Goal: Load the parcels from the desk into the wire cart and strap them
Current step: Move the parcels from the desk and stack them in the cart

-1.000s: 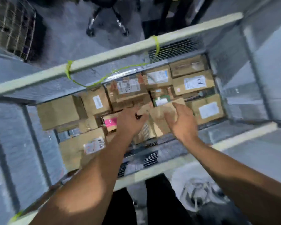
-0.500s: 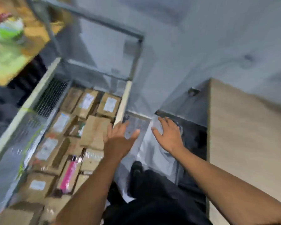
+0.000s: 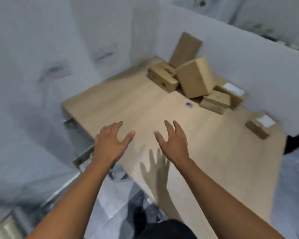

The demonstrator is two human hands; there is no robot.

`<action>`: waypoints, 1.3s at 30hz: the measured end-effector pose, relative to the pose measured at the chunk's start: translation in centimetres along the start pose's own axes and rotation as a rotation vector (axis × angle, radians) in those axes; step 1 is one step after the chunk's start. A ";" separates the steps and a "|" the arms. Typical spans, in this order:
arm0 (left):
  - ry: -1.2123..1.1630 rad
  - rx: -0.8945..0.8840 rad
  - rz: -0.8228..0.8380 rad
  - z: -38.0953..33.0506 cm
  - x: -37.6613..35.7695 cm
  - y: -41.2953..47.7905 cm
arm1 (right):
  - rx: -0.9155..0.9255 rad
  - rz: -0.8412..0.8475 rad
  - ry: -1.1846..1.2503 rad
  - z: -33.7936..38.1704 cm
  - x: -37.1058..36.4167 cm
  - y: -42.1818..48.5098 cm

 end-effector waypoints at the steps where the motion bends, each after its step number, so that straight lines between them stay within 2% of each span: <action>1: -0.020 -0.039 0.025 -2.2 -1.9 1.4 | -0.051 -0.020 0.026 -2.3 1.1 0.9; 8: -0.097 -0.171 0.339 -13.6 -15.5 6.3 | -0.405 -0.145 0.060 -18.6 6.4 4.3; 12: -0.072 -0.247 0.513 -17.7 -23.1 8.5 | -0.600 -0.211 0.031 -28.8 6.5 5.0; 16: 0.019 -0.336 0.676 -20.0 -32.1 11.2 | -0.768 -0.122 -0.054 -38.9 2.8 5.3; 19: 0.052 -0.403 0.757 -21.8 -39.3 13.6 | -0.828 -0.022 -0.140 -43.7 -0.8 6.1; 22: 0.031 -0.417 0.814 -23.8 -46.0 16.2 | -0.826 -0.021 -0.266 -45.1 -3.6 6.2; 26: -0.070 -0.408 0.813 -28.1 -55.3 19.6 | -0.807 -0.205 -0.334 -45.8 -5.1 6.0; 30: -0.051 -0.617 0.644 -37.9 -64.5 21.5 | -0.852 -0.190 -0.358 -46.4 -5.6 6.8; 32: 0.037 -0.702 0.605 -41.5 -67.9 21.7 | -0.862 -0.177 -0.345 -46.7 -5.6 6.6; 36: 0.168 -0.755 0.690 -42.3 -71.0 21.4 | -0.880 -0.158 -0.352 -46.5 -5.7 6.4; 39: 0.204 -0.823 0.669 -41.0 -70.7 21.4 | -0.872 -0.183 -0.332 -46.5 -5.4 6.6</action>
Point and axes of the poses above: each hand's wrist, its own y-axis towards the middle knuckle, its own x-axis out of the back of the hand, z = x × y, the point moved 3 cm from there along y, towards the middle knuckle, and after that the axes turned 11 degrees about -y, right-handed, at the moved point
